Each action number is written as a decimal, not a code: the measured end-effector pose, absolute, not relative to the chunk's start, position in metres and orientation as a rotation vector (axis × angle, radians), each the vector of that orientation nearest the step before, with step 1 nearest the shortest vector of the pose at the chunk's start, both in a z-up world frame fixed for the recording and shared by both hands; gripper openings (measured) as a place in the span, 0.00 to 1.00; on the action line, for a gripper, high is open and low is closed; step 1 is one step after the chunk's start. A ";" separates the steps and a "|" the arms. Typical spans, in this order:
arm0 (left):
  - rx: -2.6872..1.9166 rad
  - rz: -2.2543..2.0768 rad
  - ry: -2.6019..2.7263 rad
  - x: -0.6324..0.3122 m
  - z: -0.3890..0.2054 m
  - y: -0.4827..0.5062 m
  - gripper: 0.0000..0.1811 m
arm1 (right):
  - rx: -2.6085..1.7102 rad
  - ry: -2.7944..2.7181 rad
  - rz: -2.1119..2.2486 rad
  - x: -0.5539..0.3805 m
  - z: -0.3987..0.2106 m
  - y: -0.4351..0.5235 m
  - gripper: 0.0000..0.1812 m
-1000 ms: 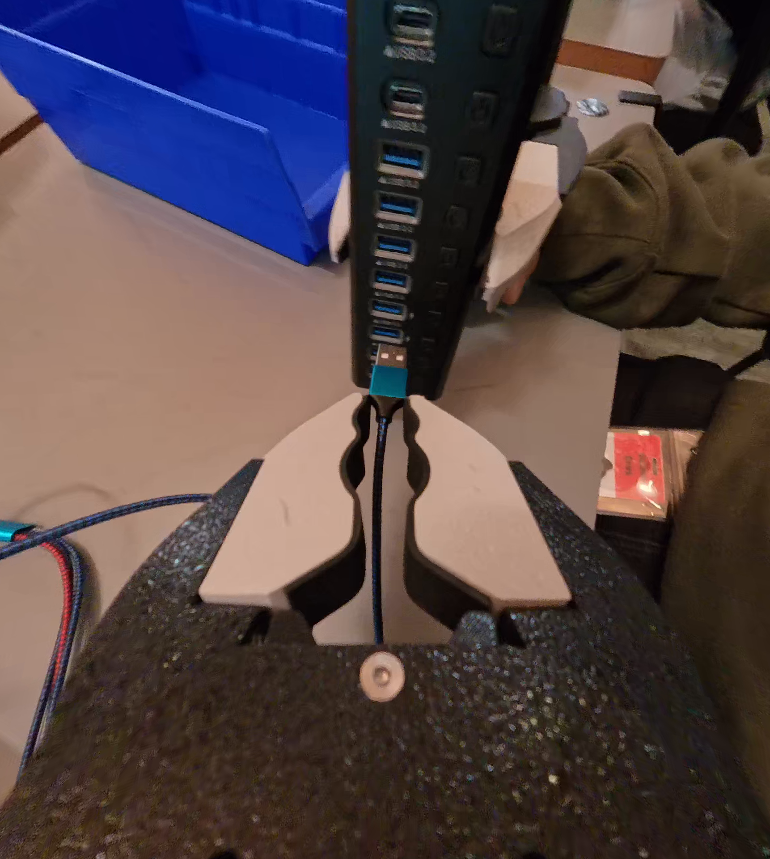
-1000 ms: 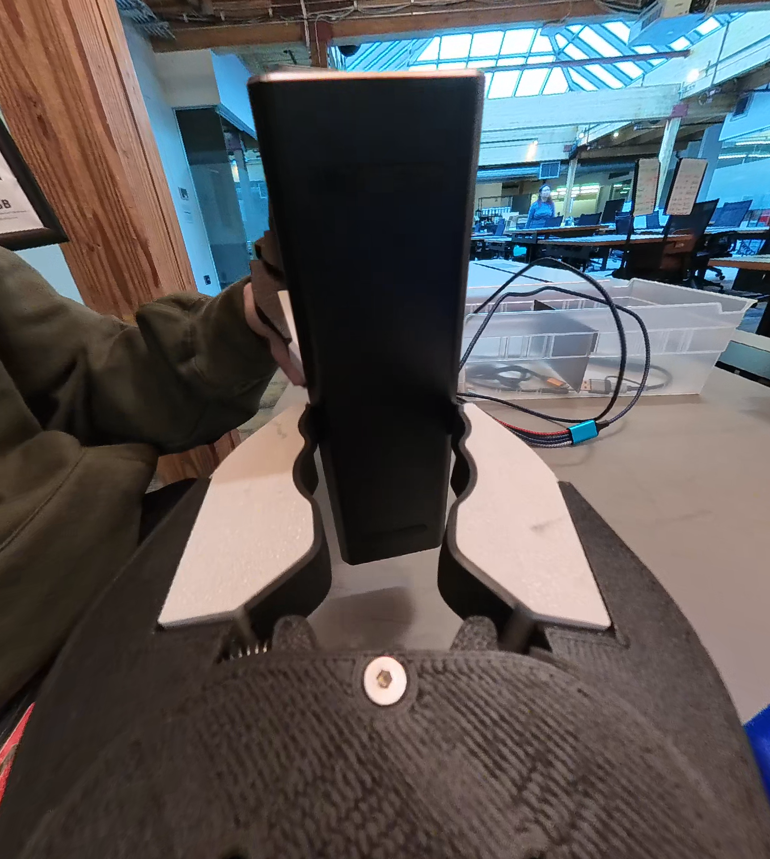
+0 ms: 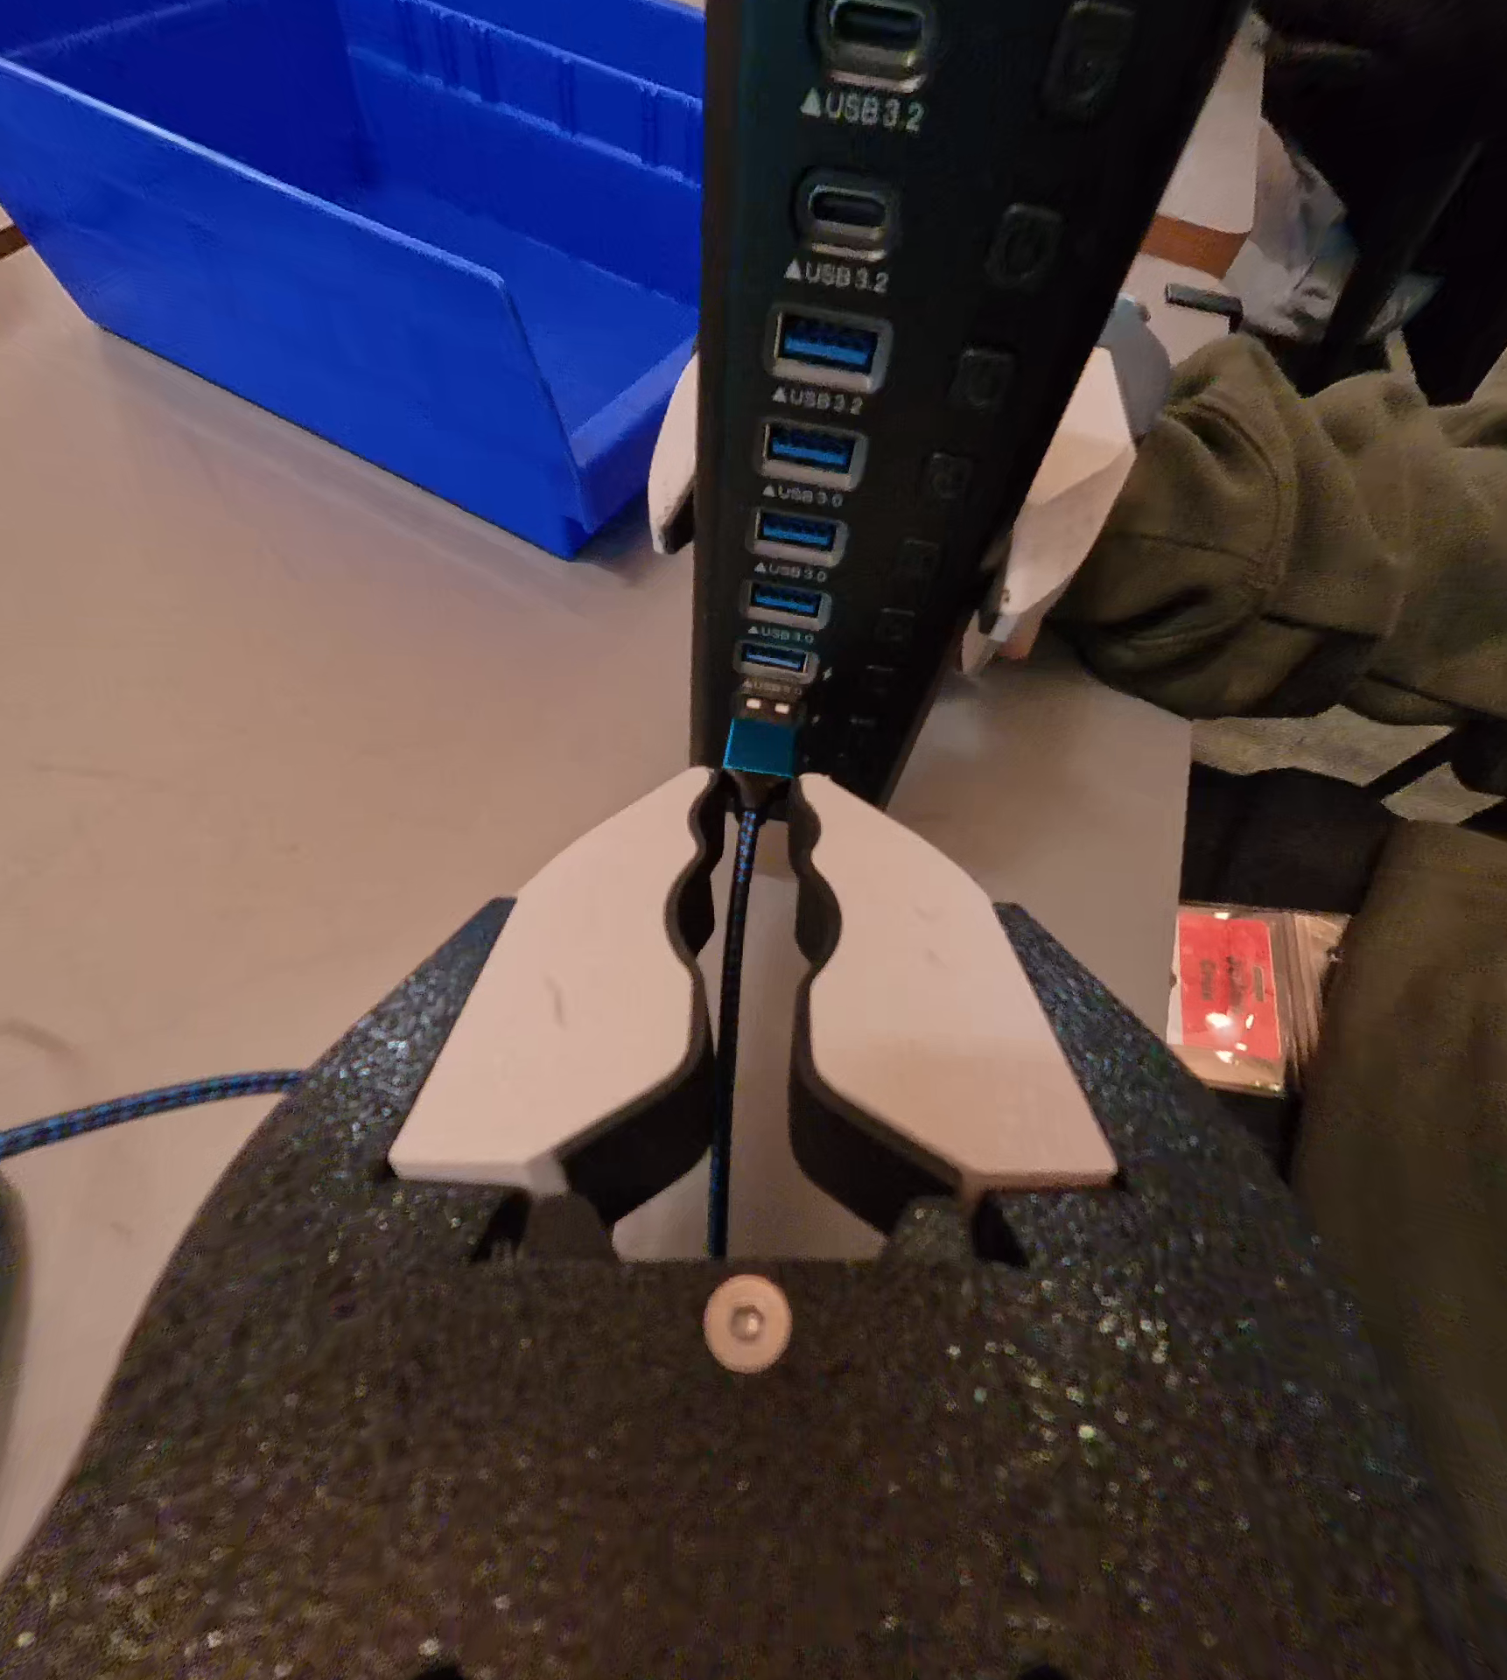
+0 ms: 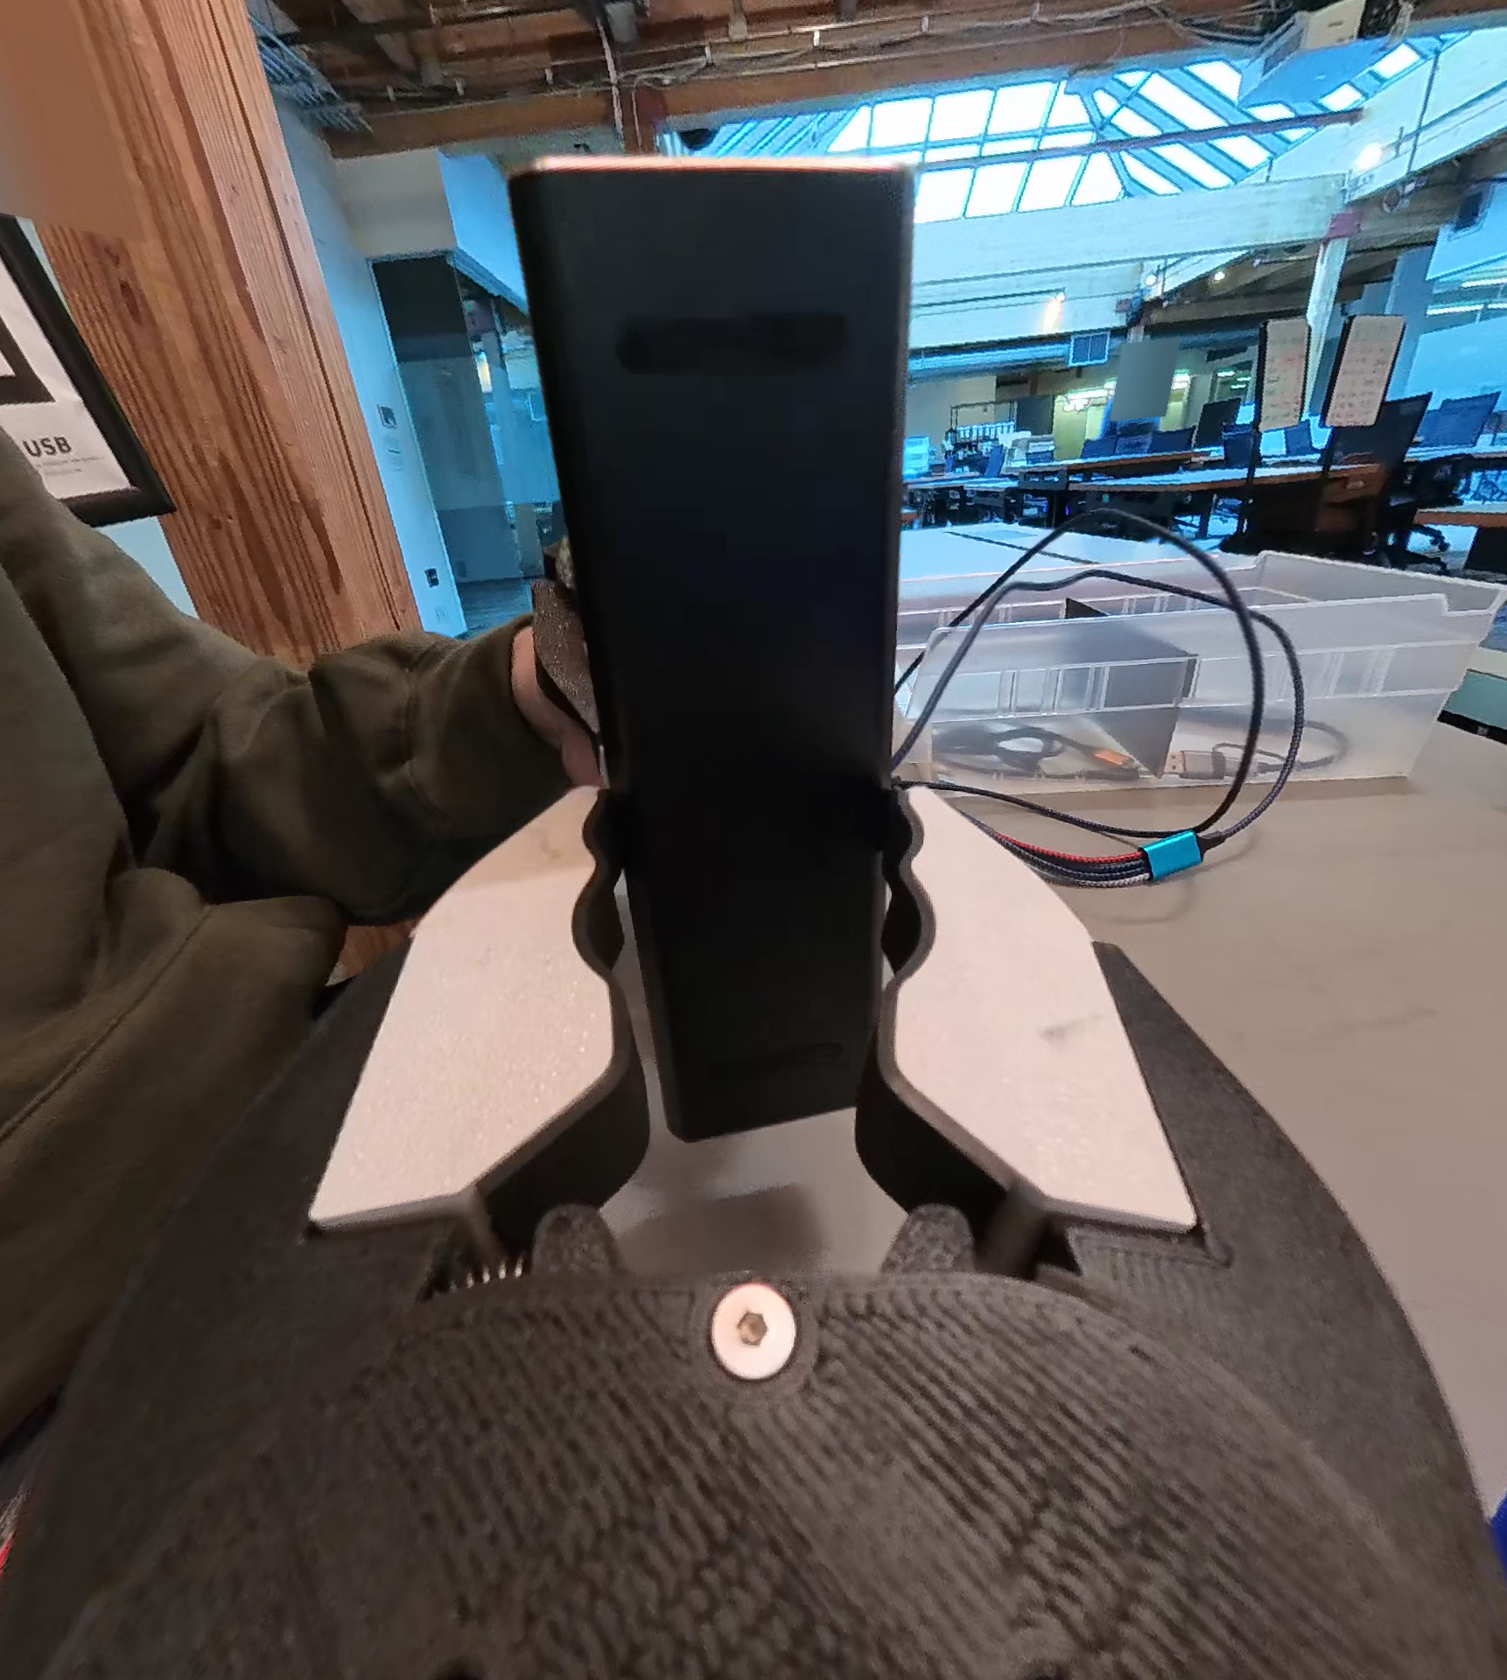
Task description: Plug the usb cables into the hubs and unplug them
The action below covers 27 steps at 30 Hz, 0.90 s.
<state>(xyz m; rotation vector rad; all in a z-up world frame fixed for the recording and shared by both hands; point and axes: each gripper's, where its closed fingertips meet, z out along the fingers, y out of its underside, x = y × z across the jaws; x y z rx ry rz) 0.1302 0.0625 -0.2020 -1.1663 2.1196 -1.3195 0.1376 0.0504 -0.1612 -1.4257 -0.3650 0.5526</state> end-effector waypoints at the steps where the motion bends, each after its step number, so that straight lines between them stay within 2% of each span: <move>1: -1.173 -1.339 2.111 0.131 -0.203 0.061 0.07 | -1.425 -0.359 0.554 0.138 -0.161 0.050 0.31; 27: -1.132 -1.498 1.964 0.139 -0.184 0.057 0.06 | -1.362 -0.306 0.606 0.147 -0.153 0.045 0.31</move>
